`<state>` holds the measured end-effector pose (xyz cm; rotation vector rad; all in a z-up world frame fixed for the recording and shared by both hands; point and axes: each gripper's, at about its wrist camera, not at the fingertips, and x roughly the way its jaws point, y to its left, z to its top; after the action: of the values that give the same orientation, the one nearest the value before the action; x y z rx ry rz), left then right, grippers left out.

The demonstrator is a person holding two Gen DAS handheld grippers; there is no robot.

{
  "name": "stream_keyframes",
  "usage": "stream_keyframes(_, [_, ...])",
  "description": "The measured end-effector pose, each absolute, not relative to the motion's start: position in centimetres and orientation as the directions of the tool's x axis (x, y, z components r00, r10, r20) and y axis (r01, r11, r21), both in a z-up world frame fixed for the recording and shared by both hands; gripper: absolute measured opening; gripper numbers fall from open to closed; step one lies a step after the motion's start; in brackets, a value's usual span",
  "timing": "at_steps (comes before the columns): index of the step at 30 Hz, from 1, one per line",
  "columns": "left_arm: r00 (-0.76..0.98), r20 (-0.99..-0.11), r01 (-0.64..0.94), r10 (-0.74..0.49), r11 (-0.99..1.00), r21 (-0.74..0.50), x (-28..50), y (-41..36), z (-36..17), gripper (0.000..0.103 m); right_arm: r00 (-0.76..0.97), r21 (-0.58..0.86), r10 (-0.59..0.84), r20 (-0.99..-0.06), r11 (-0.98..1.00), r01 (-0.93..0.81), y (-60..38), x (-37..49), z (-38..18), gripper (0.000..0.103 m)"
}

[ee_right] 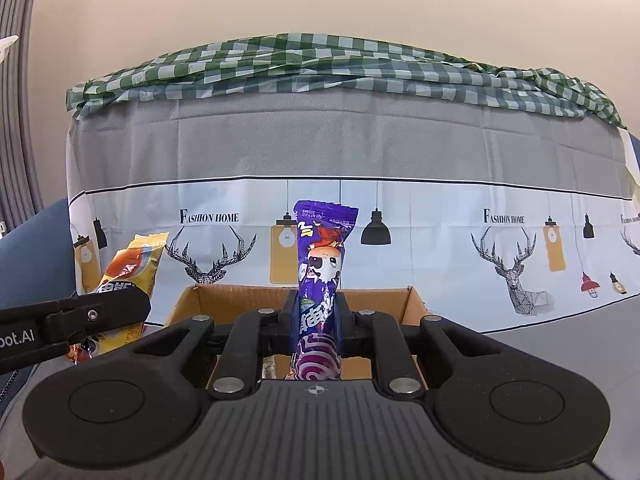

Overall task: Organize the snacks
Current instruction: 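Lower both snacks into the box and open both tools, then move both empty tools back to the remaining snacks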

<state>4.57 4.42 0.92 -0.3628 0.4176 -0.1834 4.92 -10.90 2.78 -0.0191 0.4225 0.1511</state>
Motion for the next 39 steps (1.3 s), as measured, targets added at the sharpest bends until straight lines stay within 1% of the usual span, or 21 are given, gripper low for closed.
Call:
stream_keyframes(6, [0.899,-0.357,0.108,-0.254,0.919,-0.38,4.5,4.5,1.0,0.011,0.902,0.01,0.14,-0.408,0.989,-0.149,-10.9,4.9,2.8,0.017])
stream_keyframes(9, [0.892,-0.355,0.13,-0.28,0.91,-0.393,4.6,4.5,1.0,0.011,0.901,0.007,0.139,-0.41,0.989,-0.15,-10.8,4.9,2.8,0.018])
stream_keyframes(10, [0.887,-0.359,0.134,-0.289,0.908,-0.398,4.6,4.5,0.9,0.017,0.901,0.005,0.136,-0.412,0.989,-0.147,-10.8,4.9,2.8,0.018])
stream_keyframes(11, [0.885,-0.362,0.135,-0.293,0.906,-0.401,4.7,4.5,0.8,0.031,0.902,0.003,0.129,-0.413,0.99,-0.14,-10.8,5.0,2.7,0.02])
stream_keyframes(12, [0.885,-0.362,0.134,-0.293,0.905,-0.403,4.7,4.5,0.8,0.037,0.902,0.0,0.12,-0.414,0.991,-0.132,-10.8,5.0,2.7,0.03])
stream_keyframes(13, [0.886,-0.363,0.131,-0.289,0.906,-0.403,4.6,4.5,0.8,0.04,0.903,-0.001,0.112,-0.415,0.992,-0.124,-10.8,5.1,2.7,0.037])
stream_keyframes(14, [0.885,-0.366,0.128,-0.287,0.907,-0.401,4.7,4.6,0.8,0.04,0.905,-0.001,0.102,-0.414,0.994,-0.113,-10.9,5.1,2.7,0.048])
stream_keyframes(15, [0.884,-0.368,0.127,-0.287,0.907,-0.402,4.7,4.7,0.8,0.039,0.905,-0.002,0.095,-0.414,0.994,-0.105,-11.0,5.1,2.7,0.051])
stream_keyframes(21, [0.886,-0.372,0.116,-0.276,0.91,-0.398,4.8,5.1,0.9,0.04,0.903,-0.004,0.081,-0.422,0.996,-0.091,-10.9,5.2,2.4,0.054])
stream_keyframes(27, [0.891,-0.371,0.101,-0.261,0.912,-0.397,4.8,5.6,1.1,0.039,0.905,-0.004,0.077,-0.419,0.996,-0.086,-10.2,5.2,2.3,0.054])
stream_keyframes(31, [0.895,-0.386,0.066,-0.225,0.921,-0.385,4.8,6.6,1.4,0.039,0.907,0.002,0.077,-0.414,0.996,-0.084,-9.5,5.1,2.2,0.054])
stream_keyframes(33, [0.894,-0.402,0.027,-0.199,0.919,-0.394,5.0,7.7,1.5,0.037,0.908,0.009,0.081,-0.412,0.996,-0.084,-8.8,5.0,2.1,0.054])
stream_keyframes(35, [0.886,-0.43,-0.022,-0.174,0.91,-0.413,5.3,9.3,1.4,0.028,0.909,0.014,0.09,-0.408,0.996,-0.092,-8.0,4.9,2.0,0.054])
stream_keyframes(36, [0.88,-0.448,-0.05,-0.16,0.906,-0.42,5.5,10.1,1.3,0.026,0.911,0.017,0.093,-0.402,0.995,-0.095,-7.5,4.8,2.0,0.054])
stream_keyframes(39, [0.849,-0.515,-0.14,-0.116,0.892,-0.43,6.0,12.9,1.0,0.024,0.912,0.039,0.123,-0.39,0.992,-0.117,-5.9,4.3,2.0,0.054])
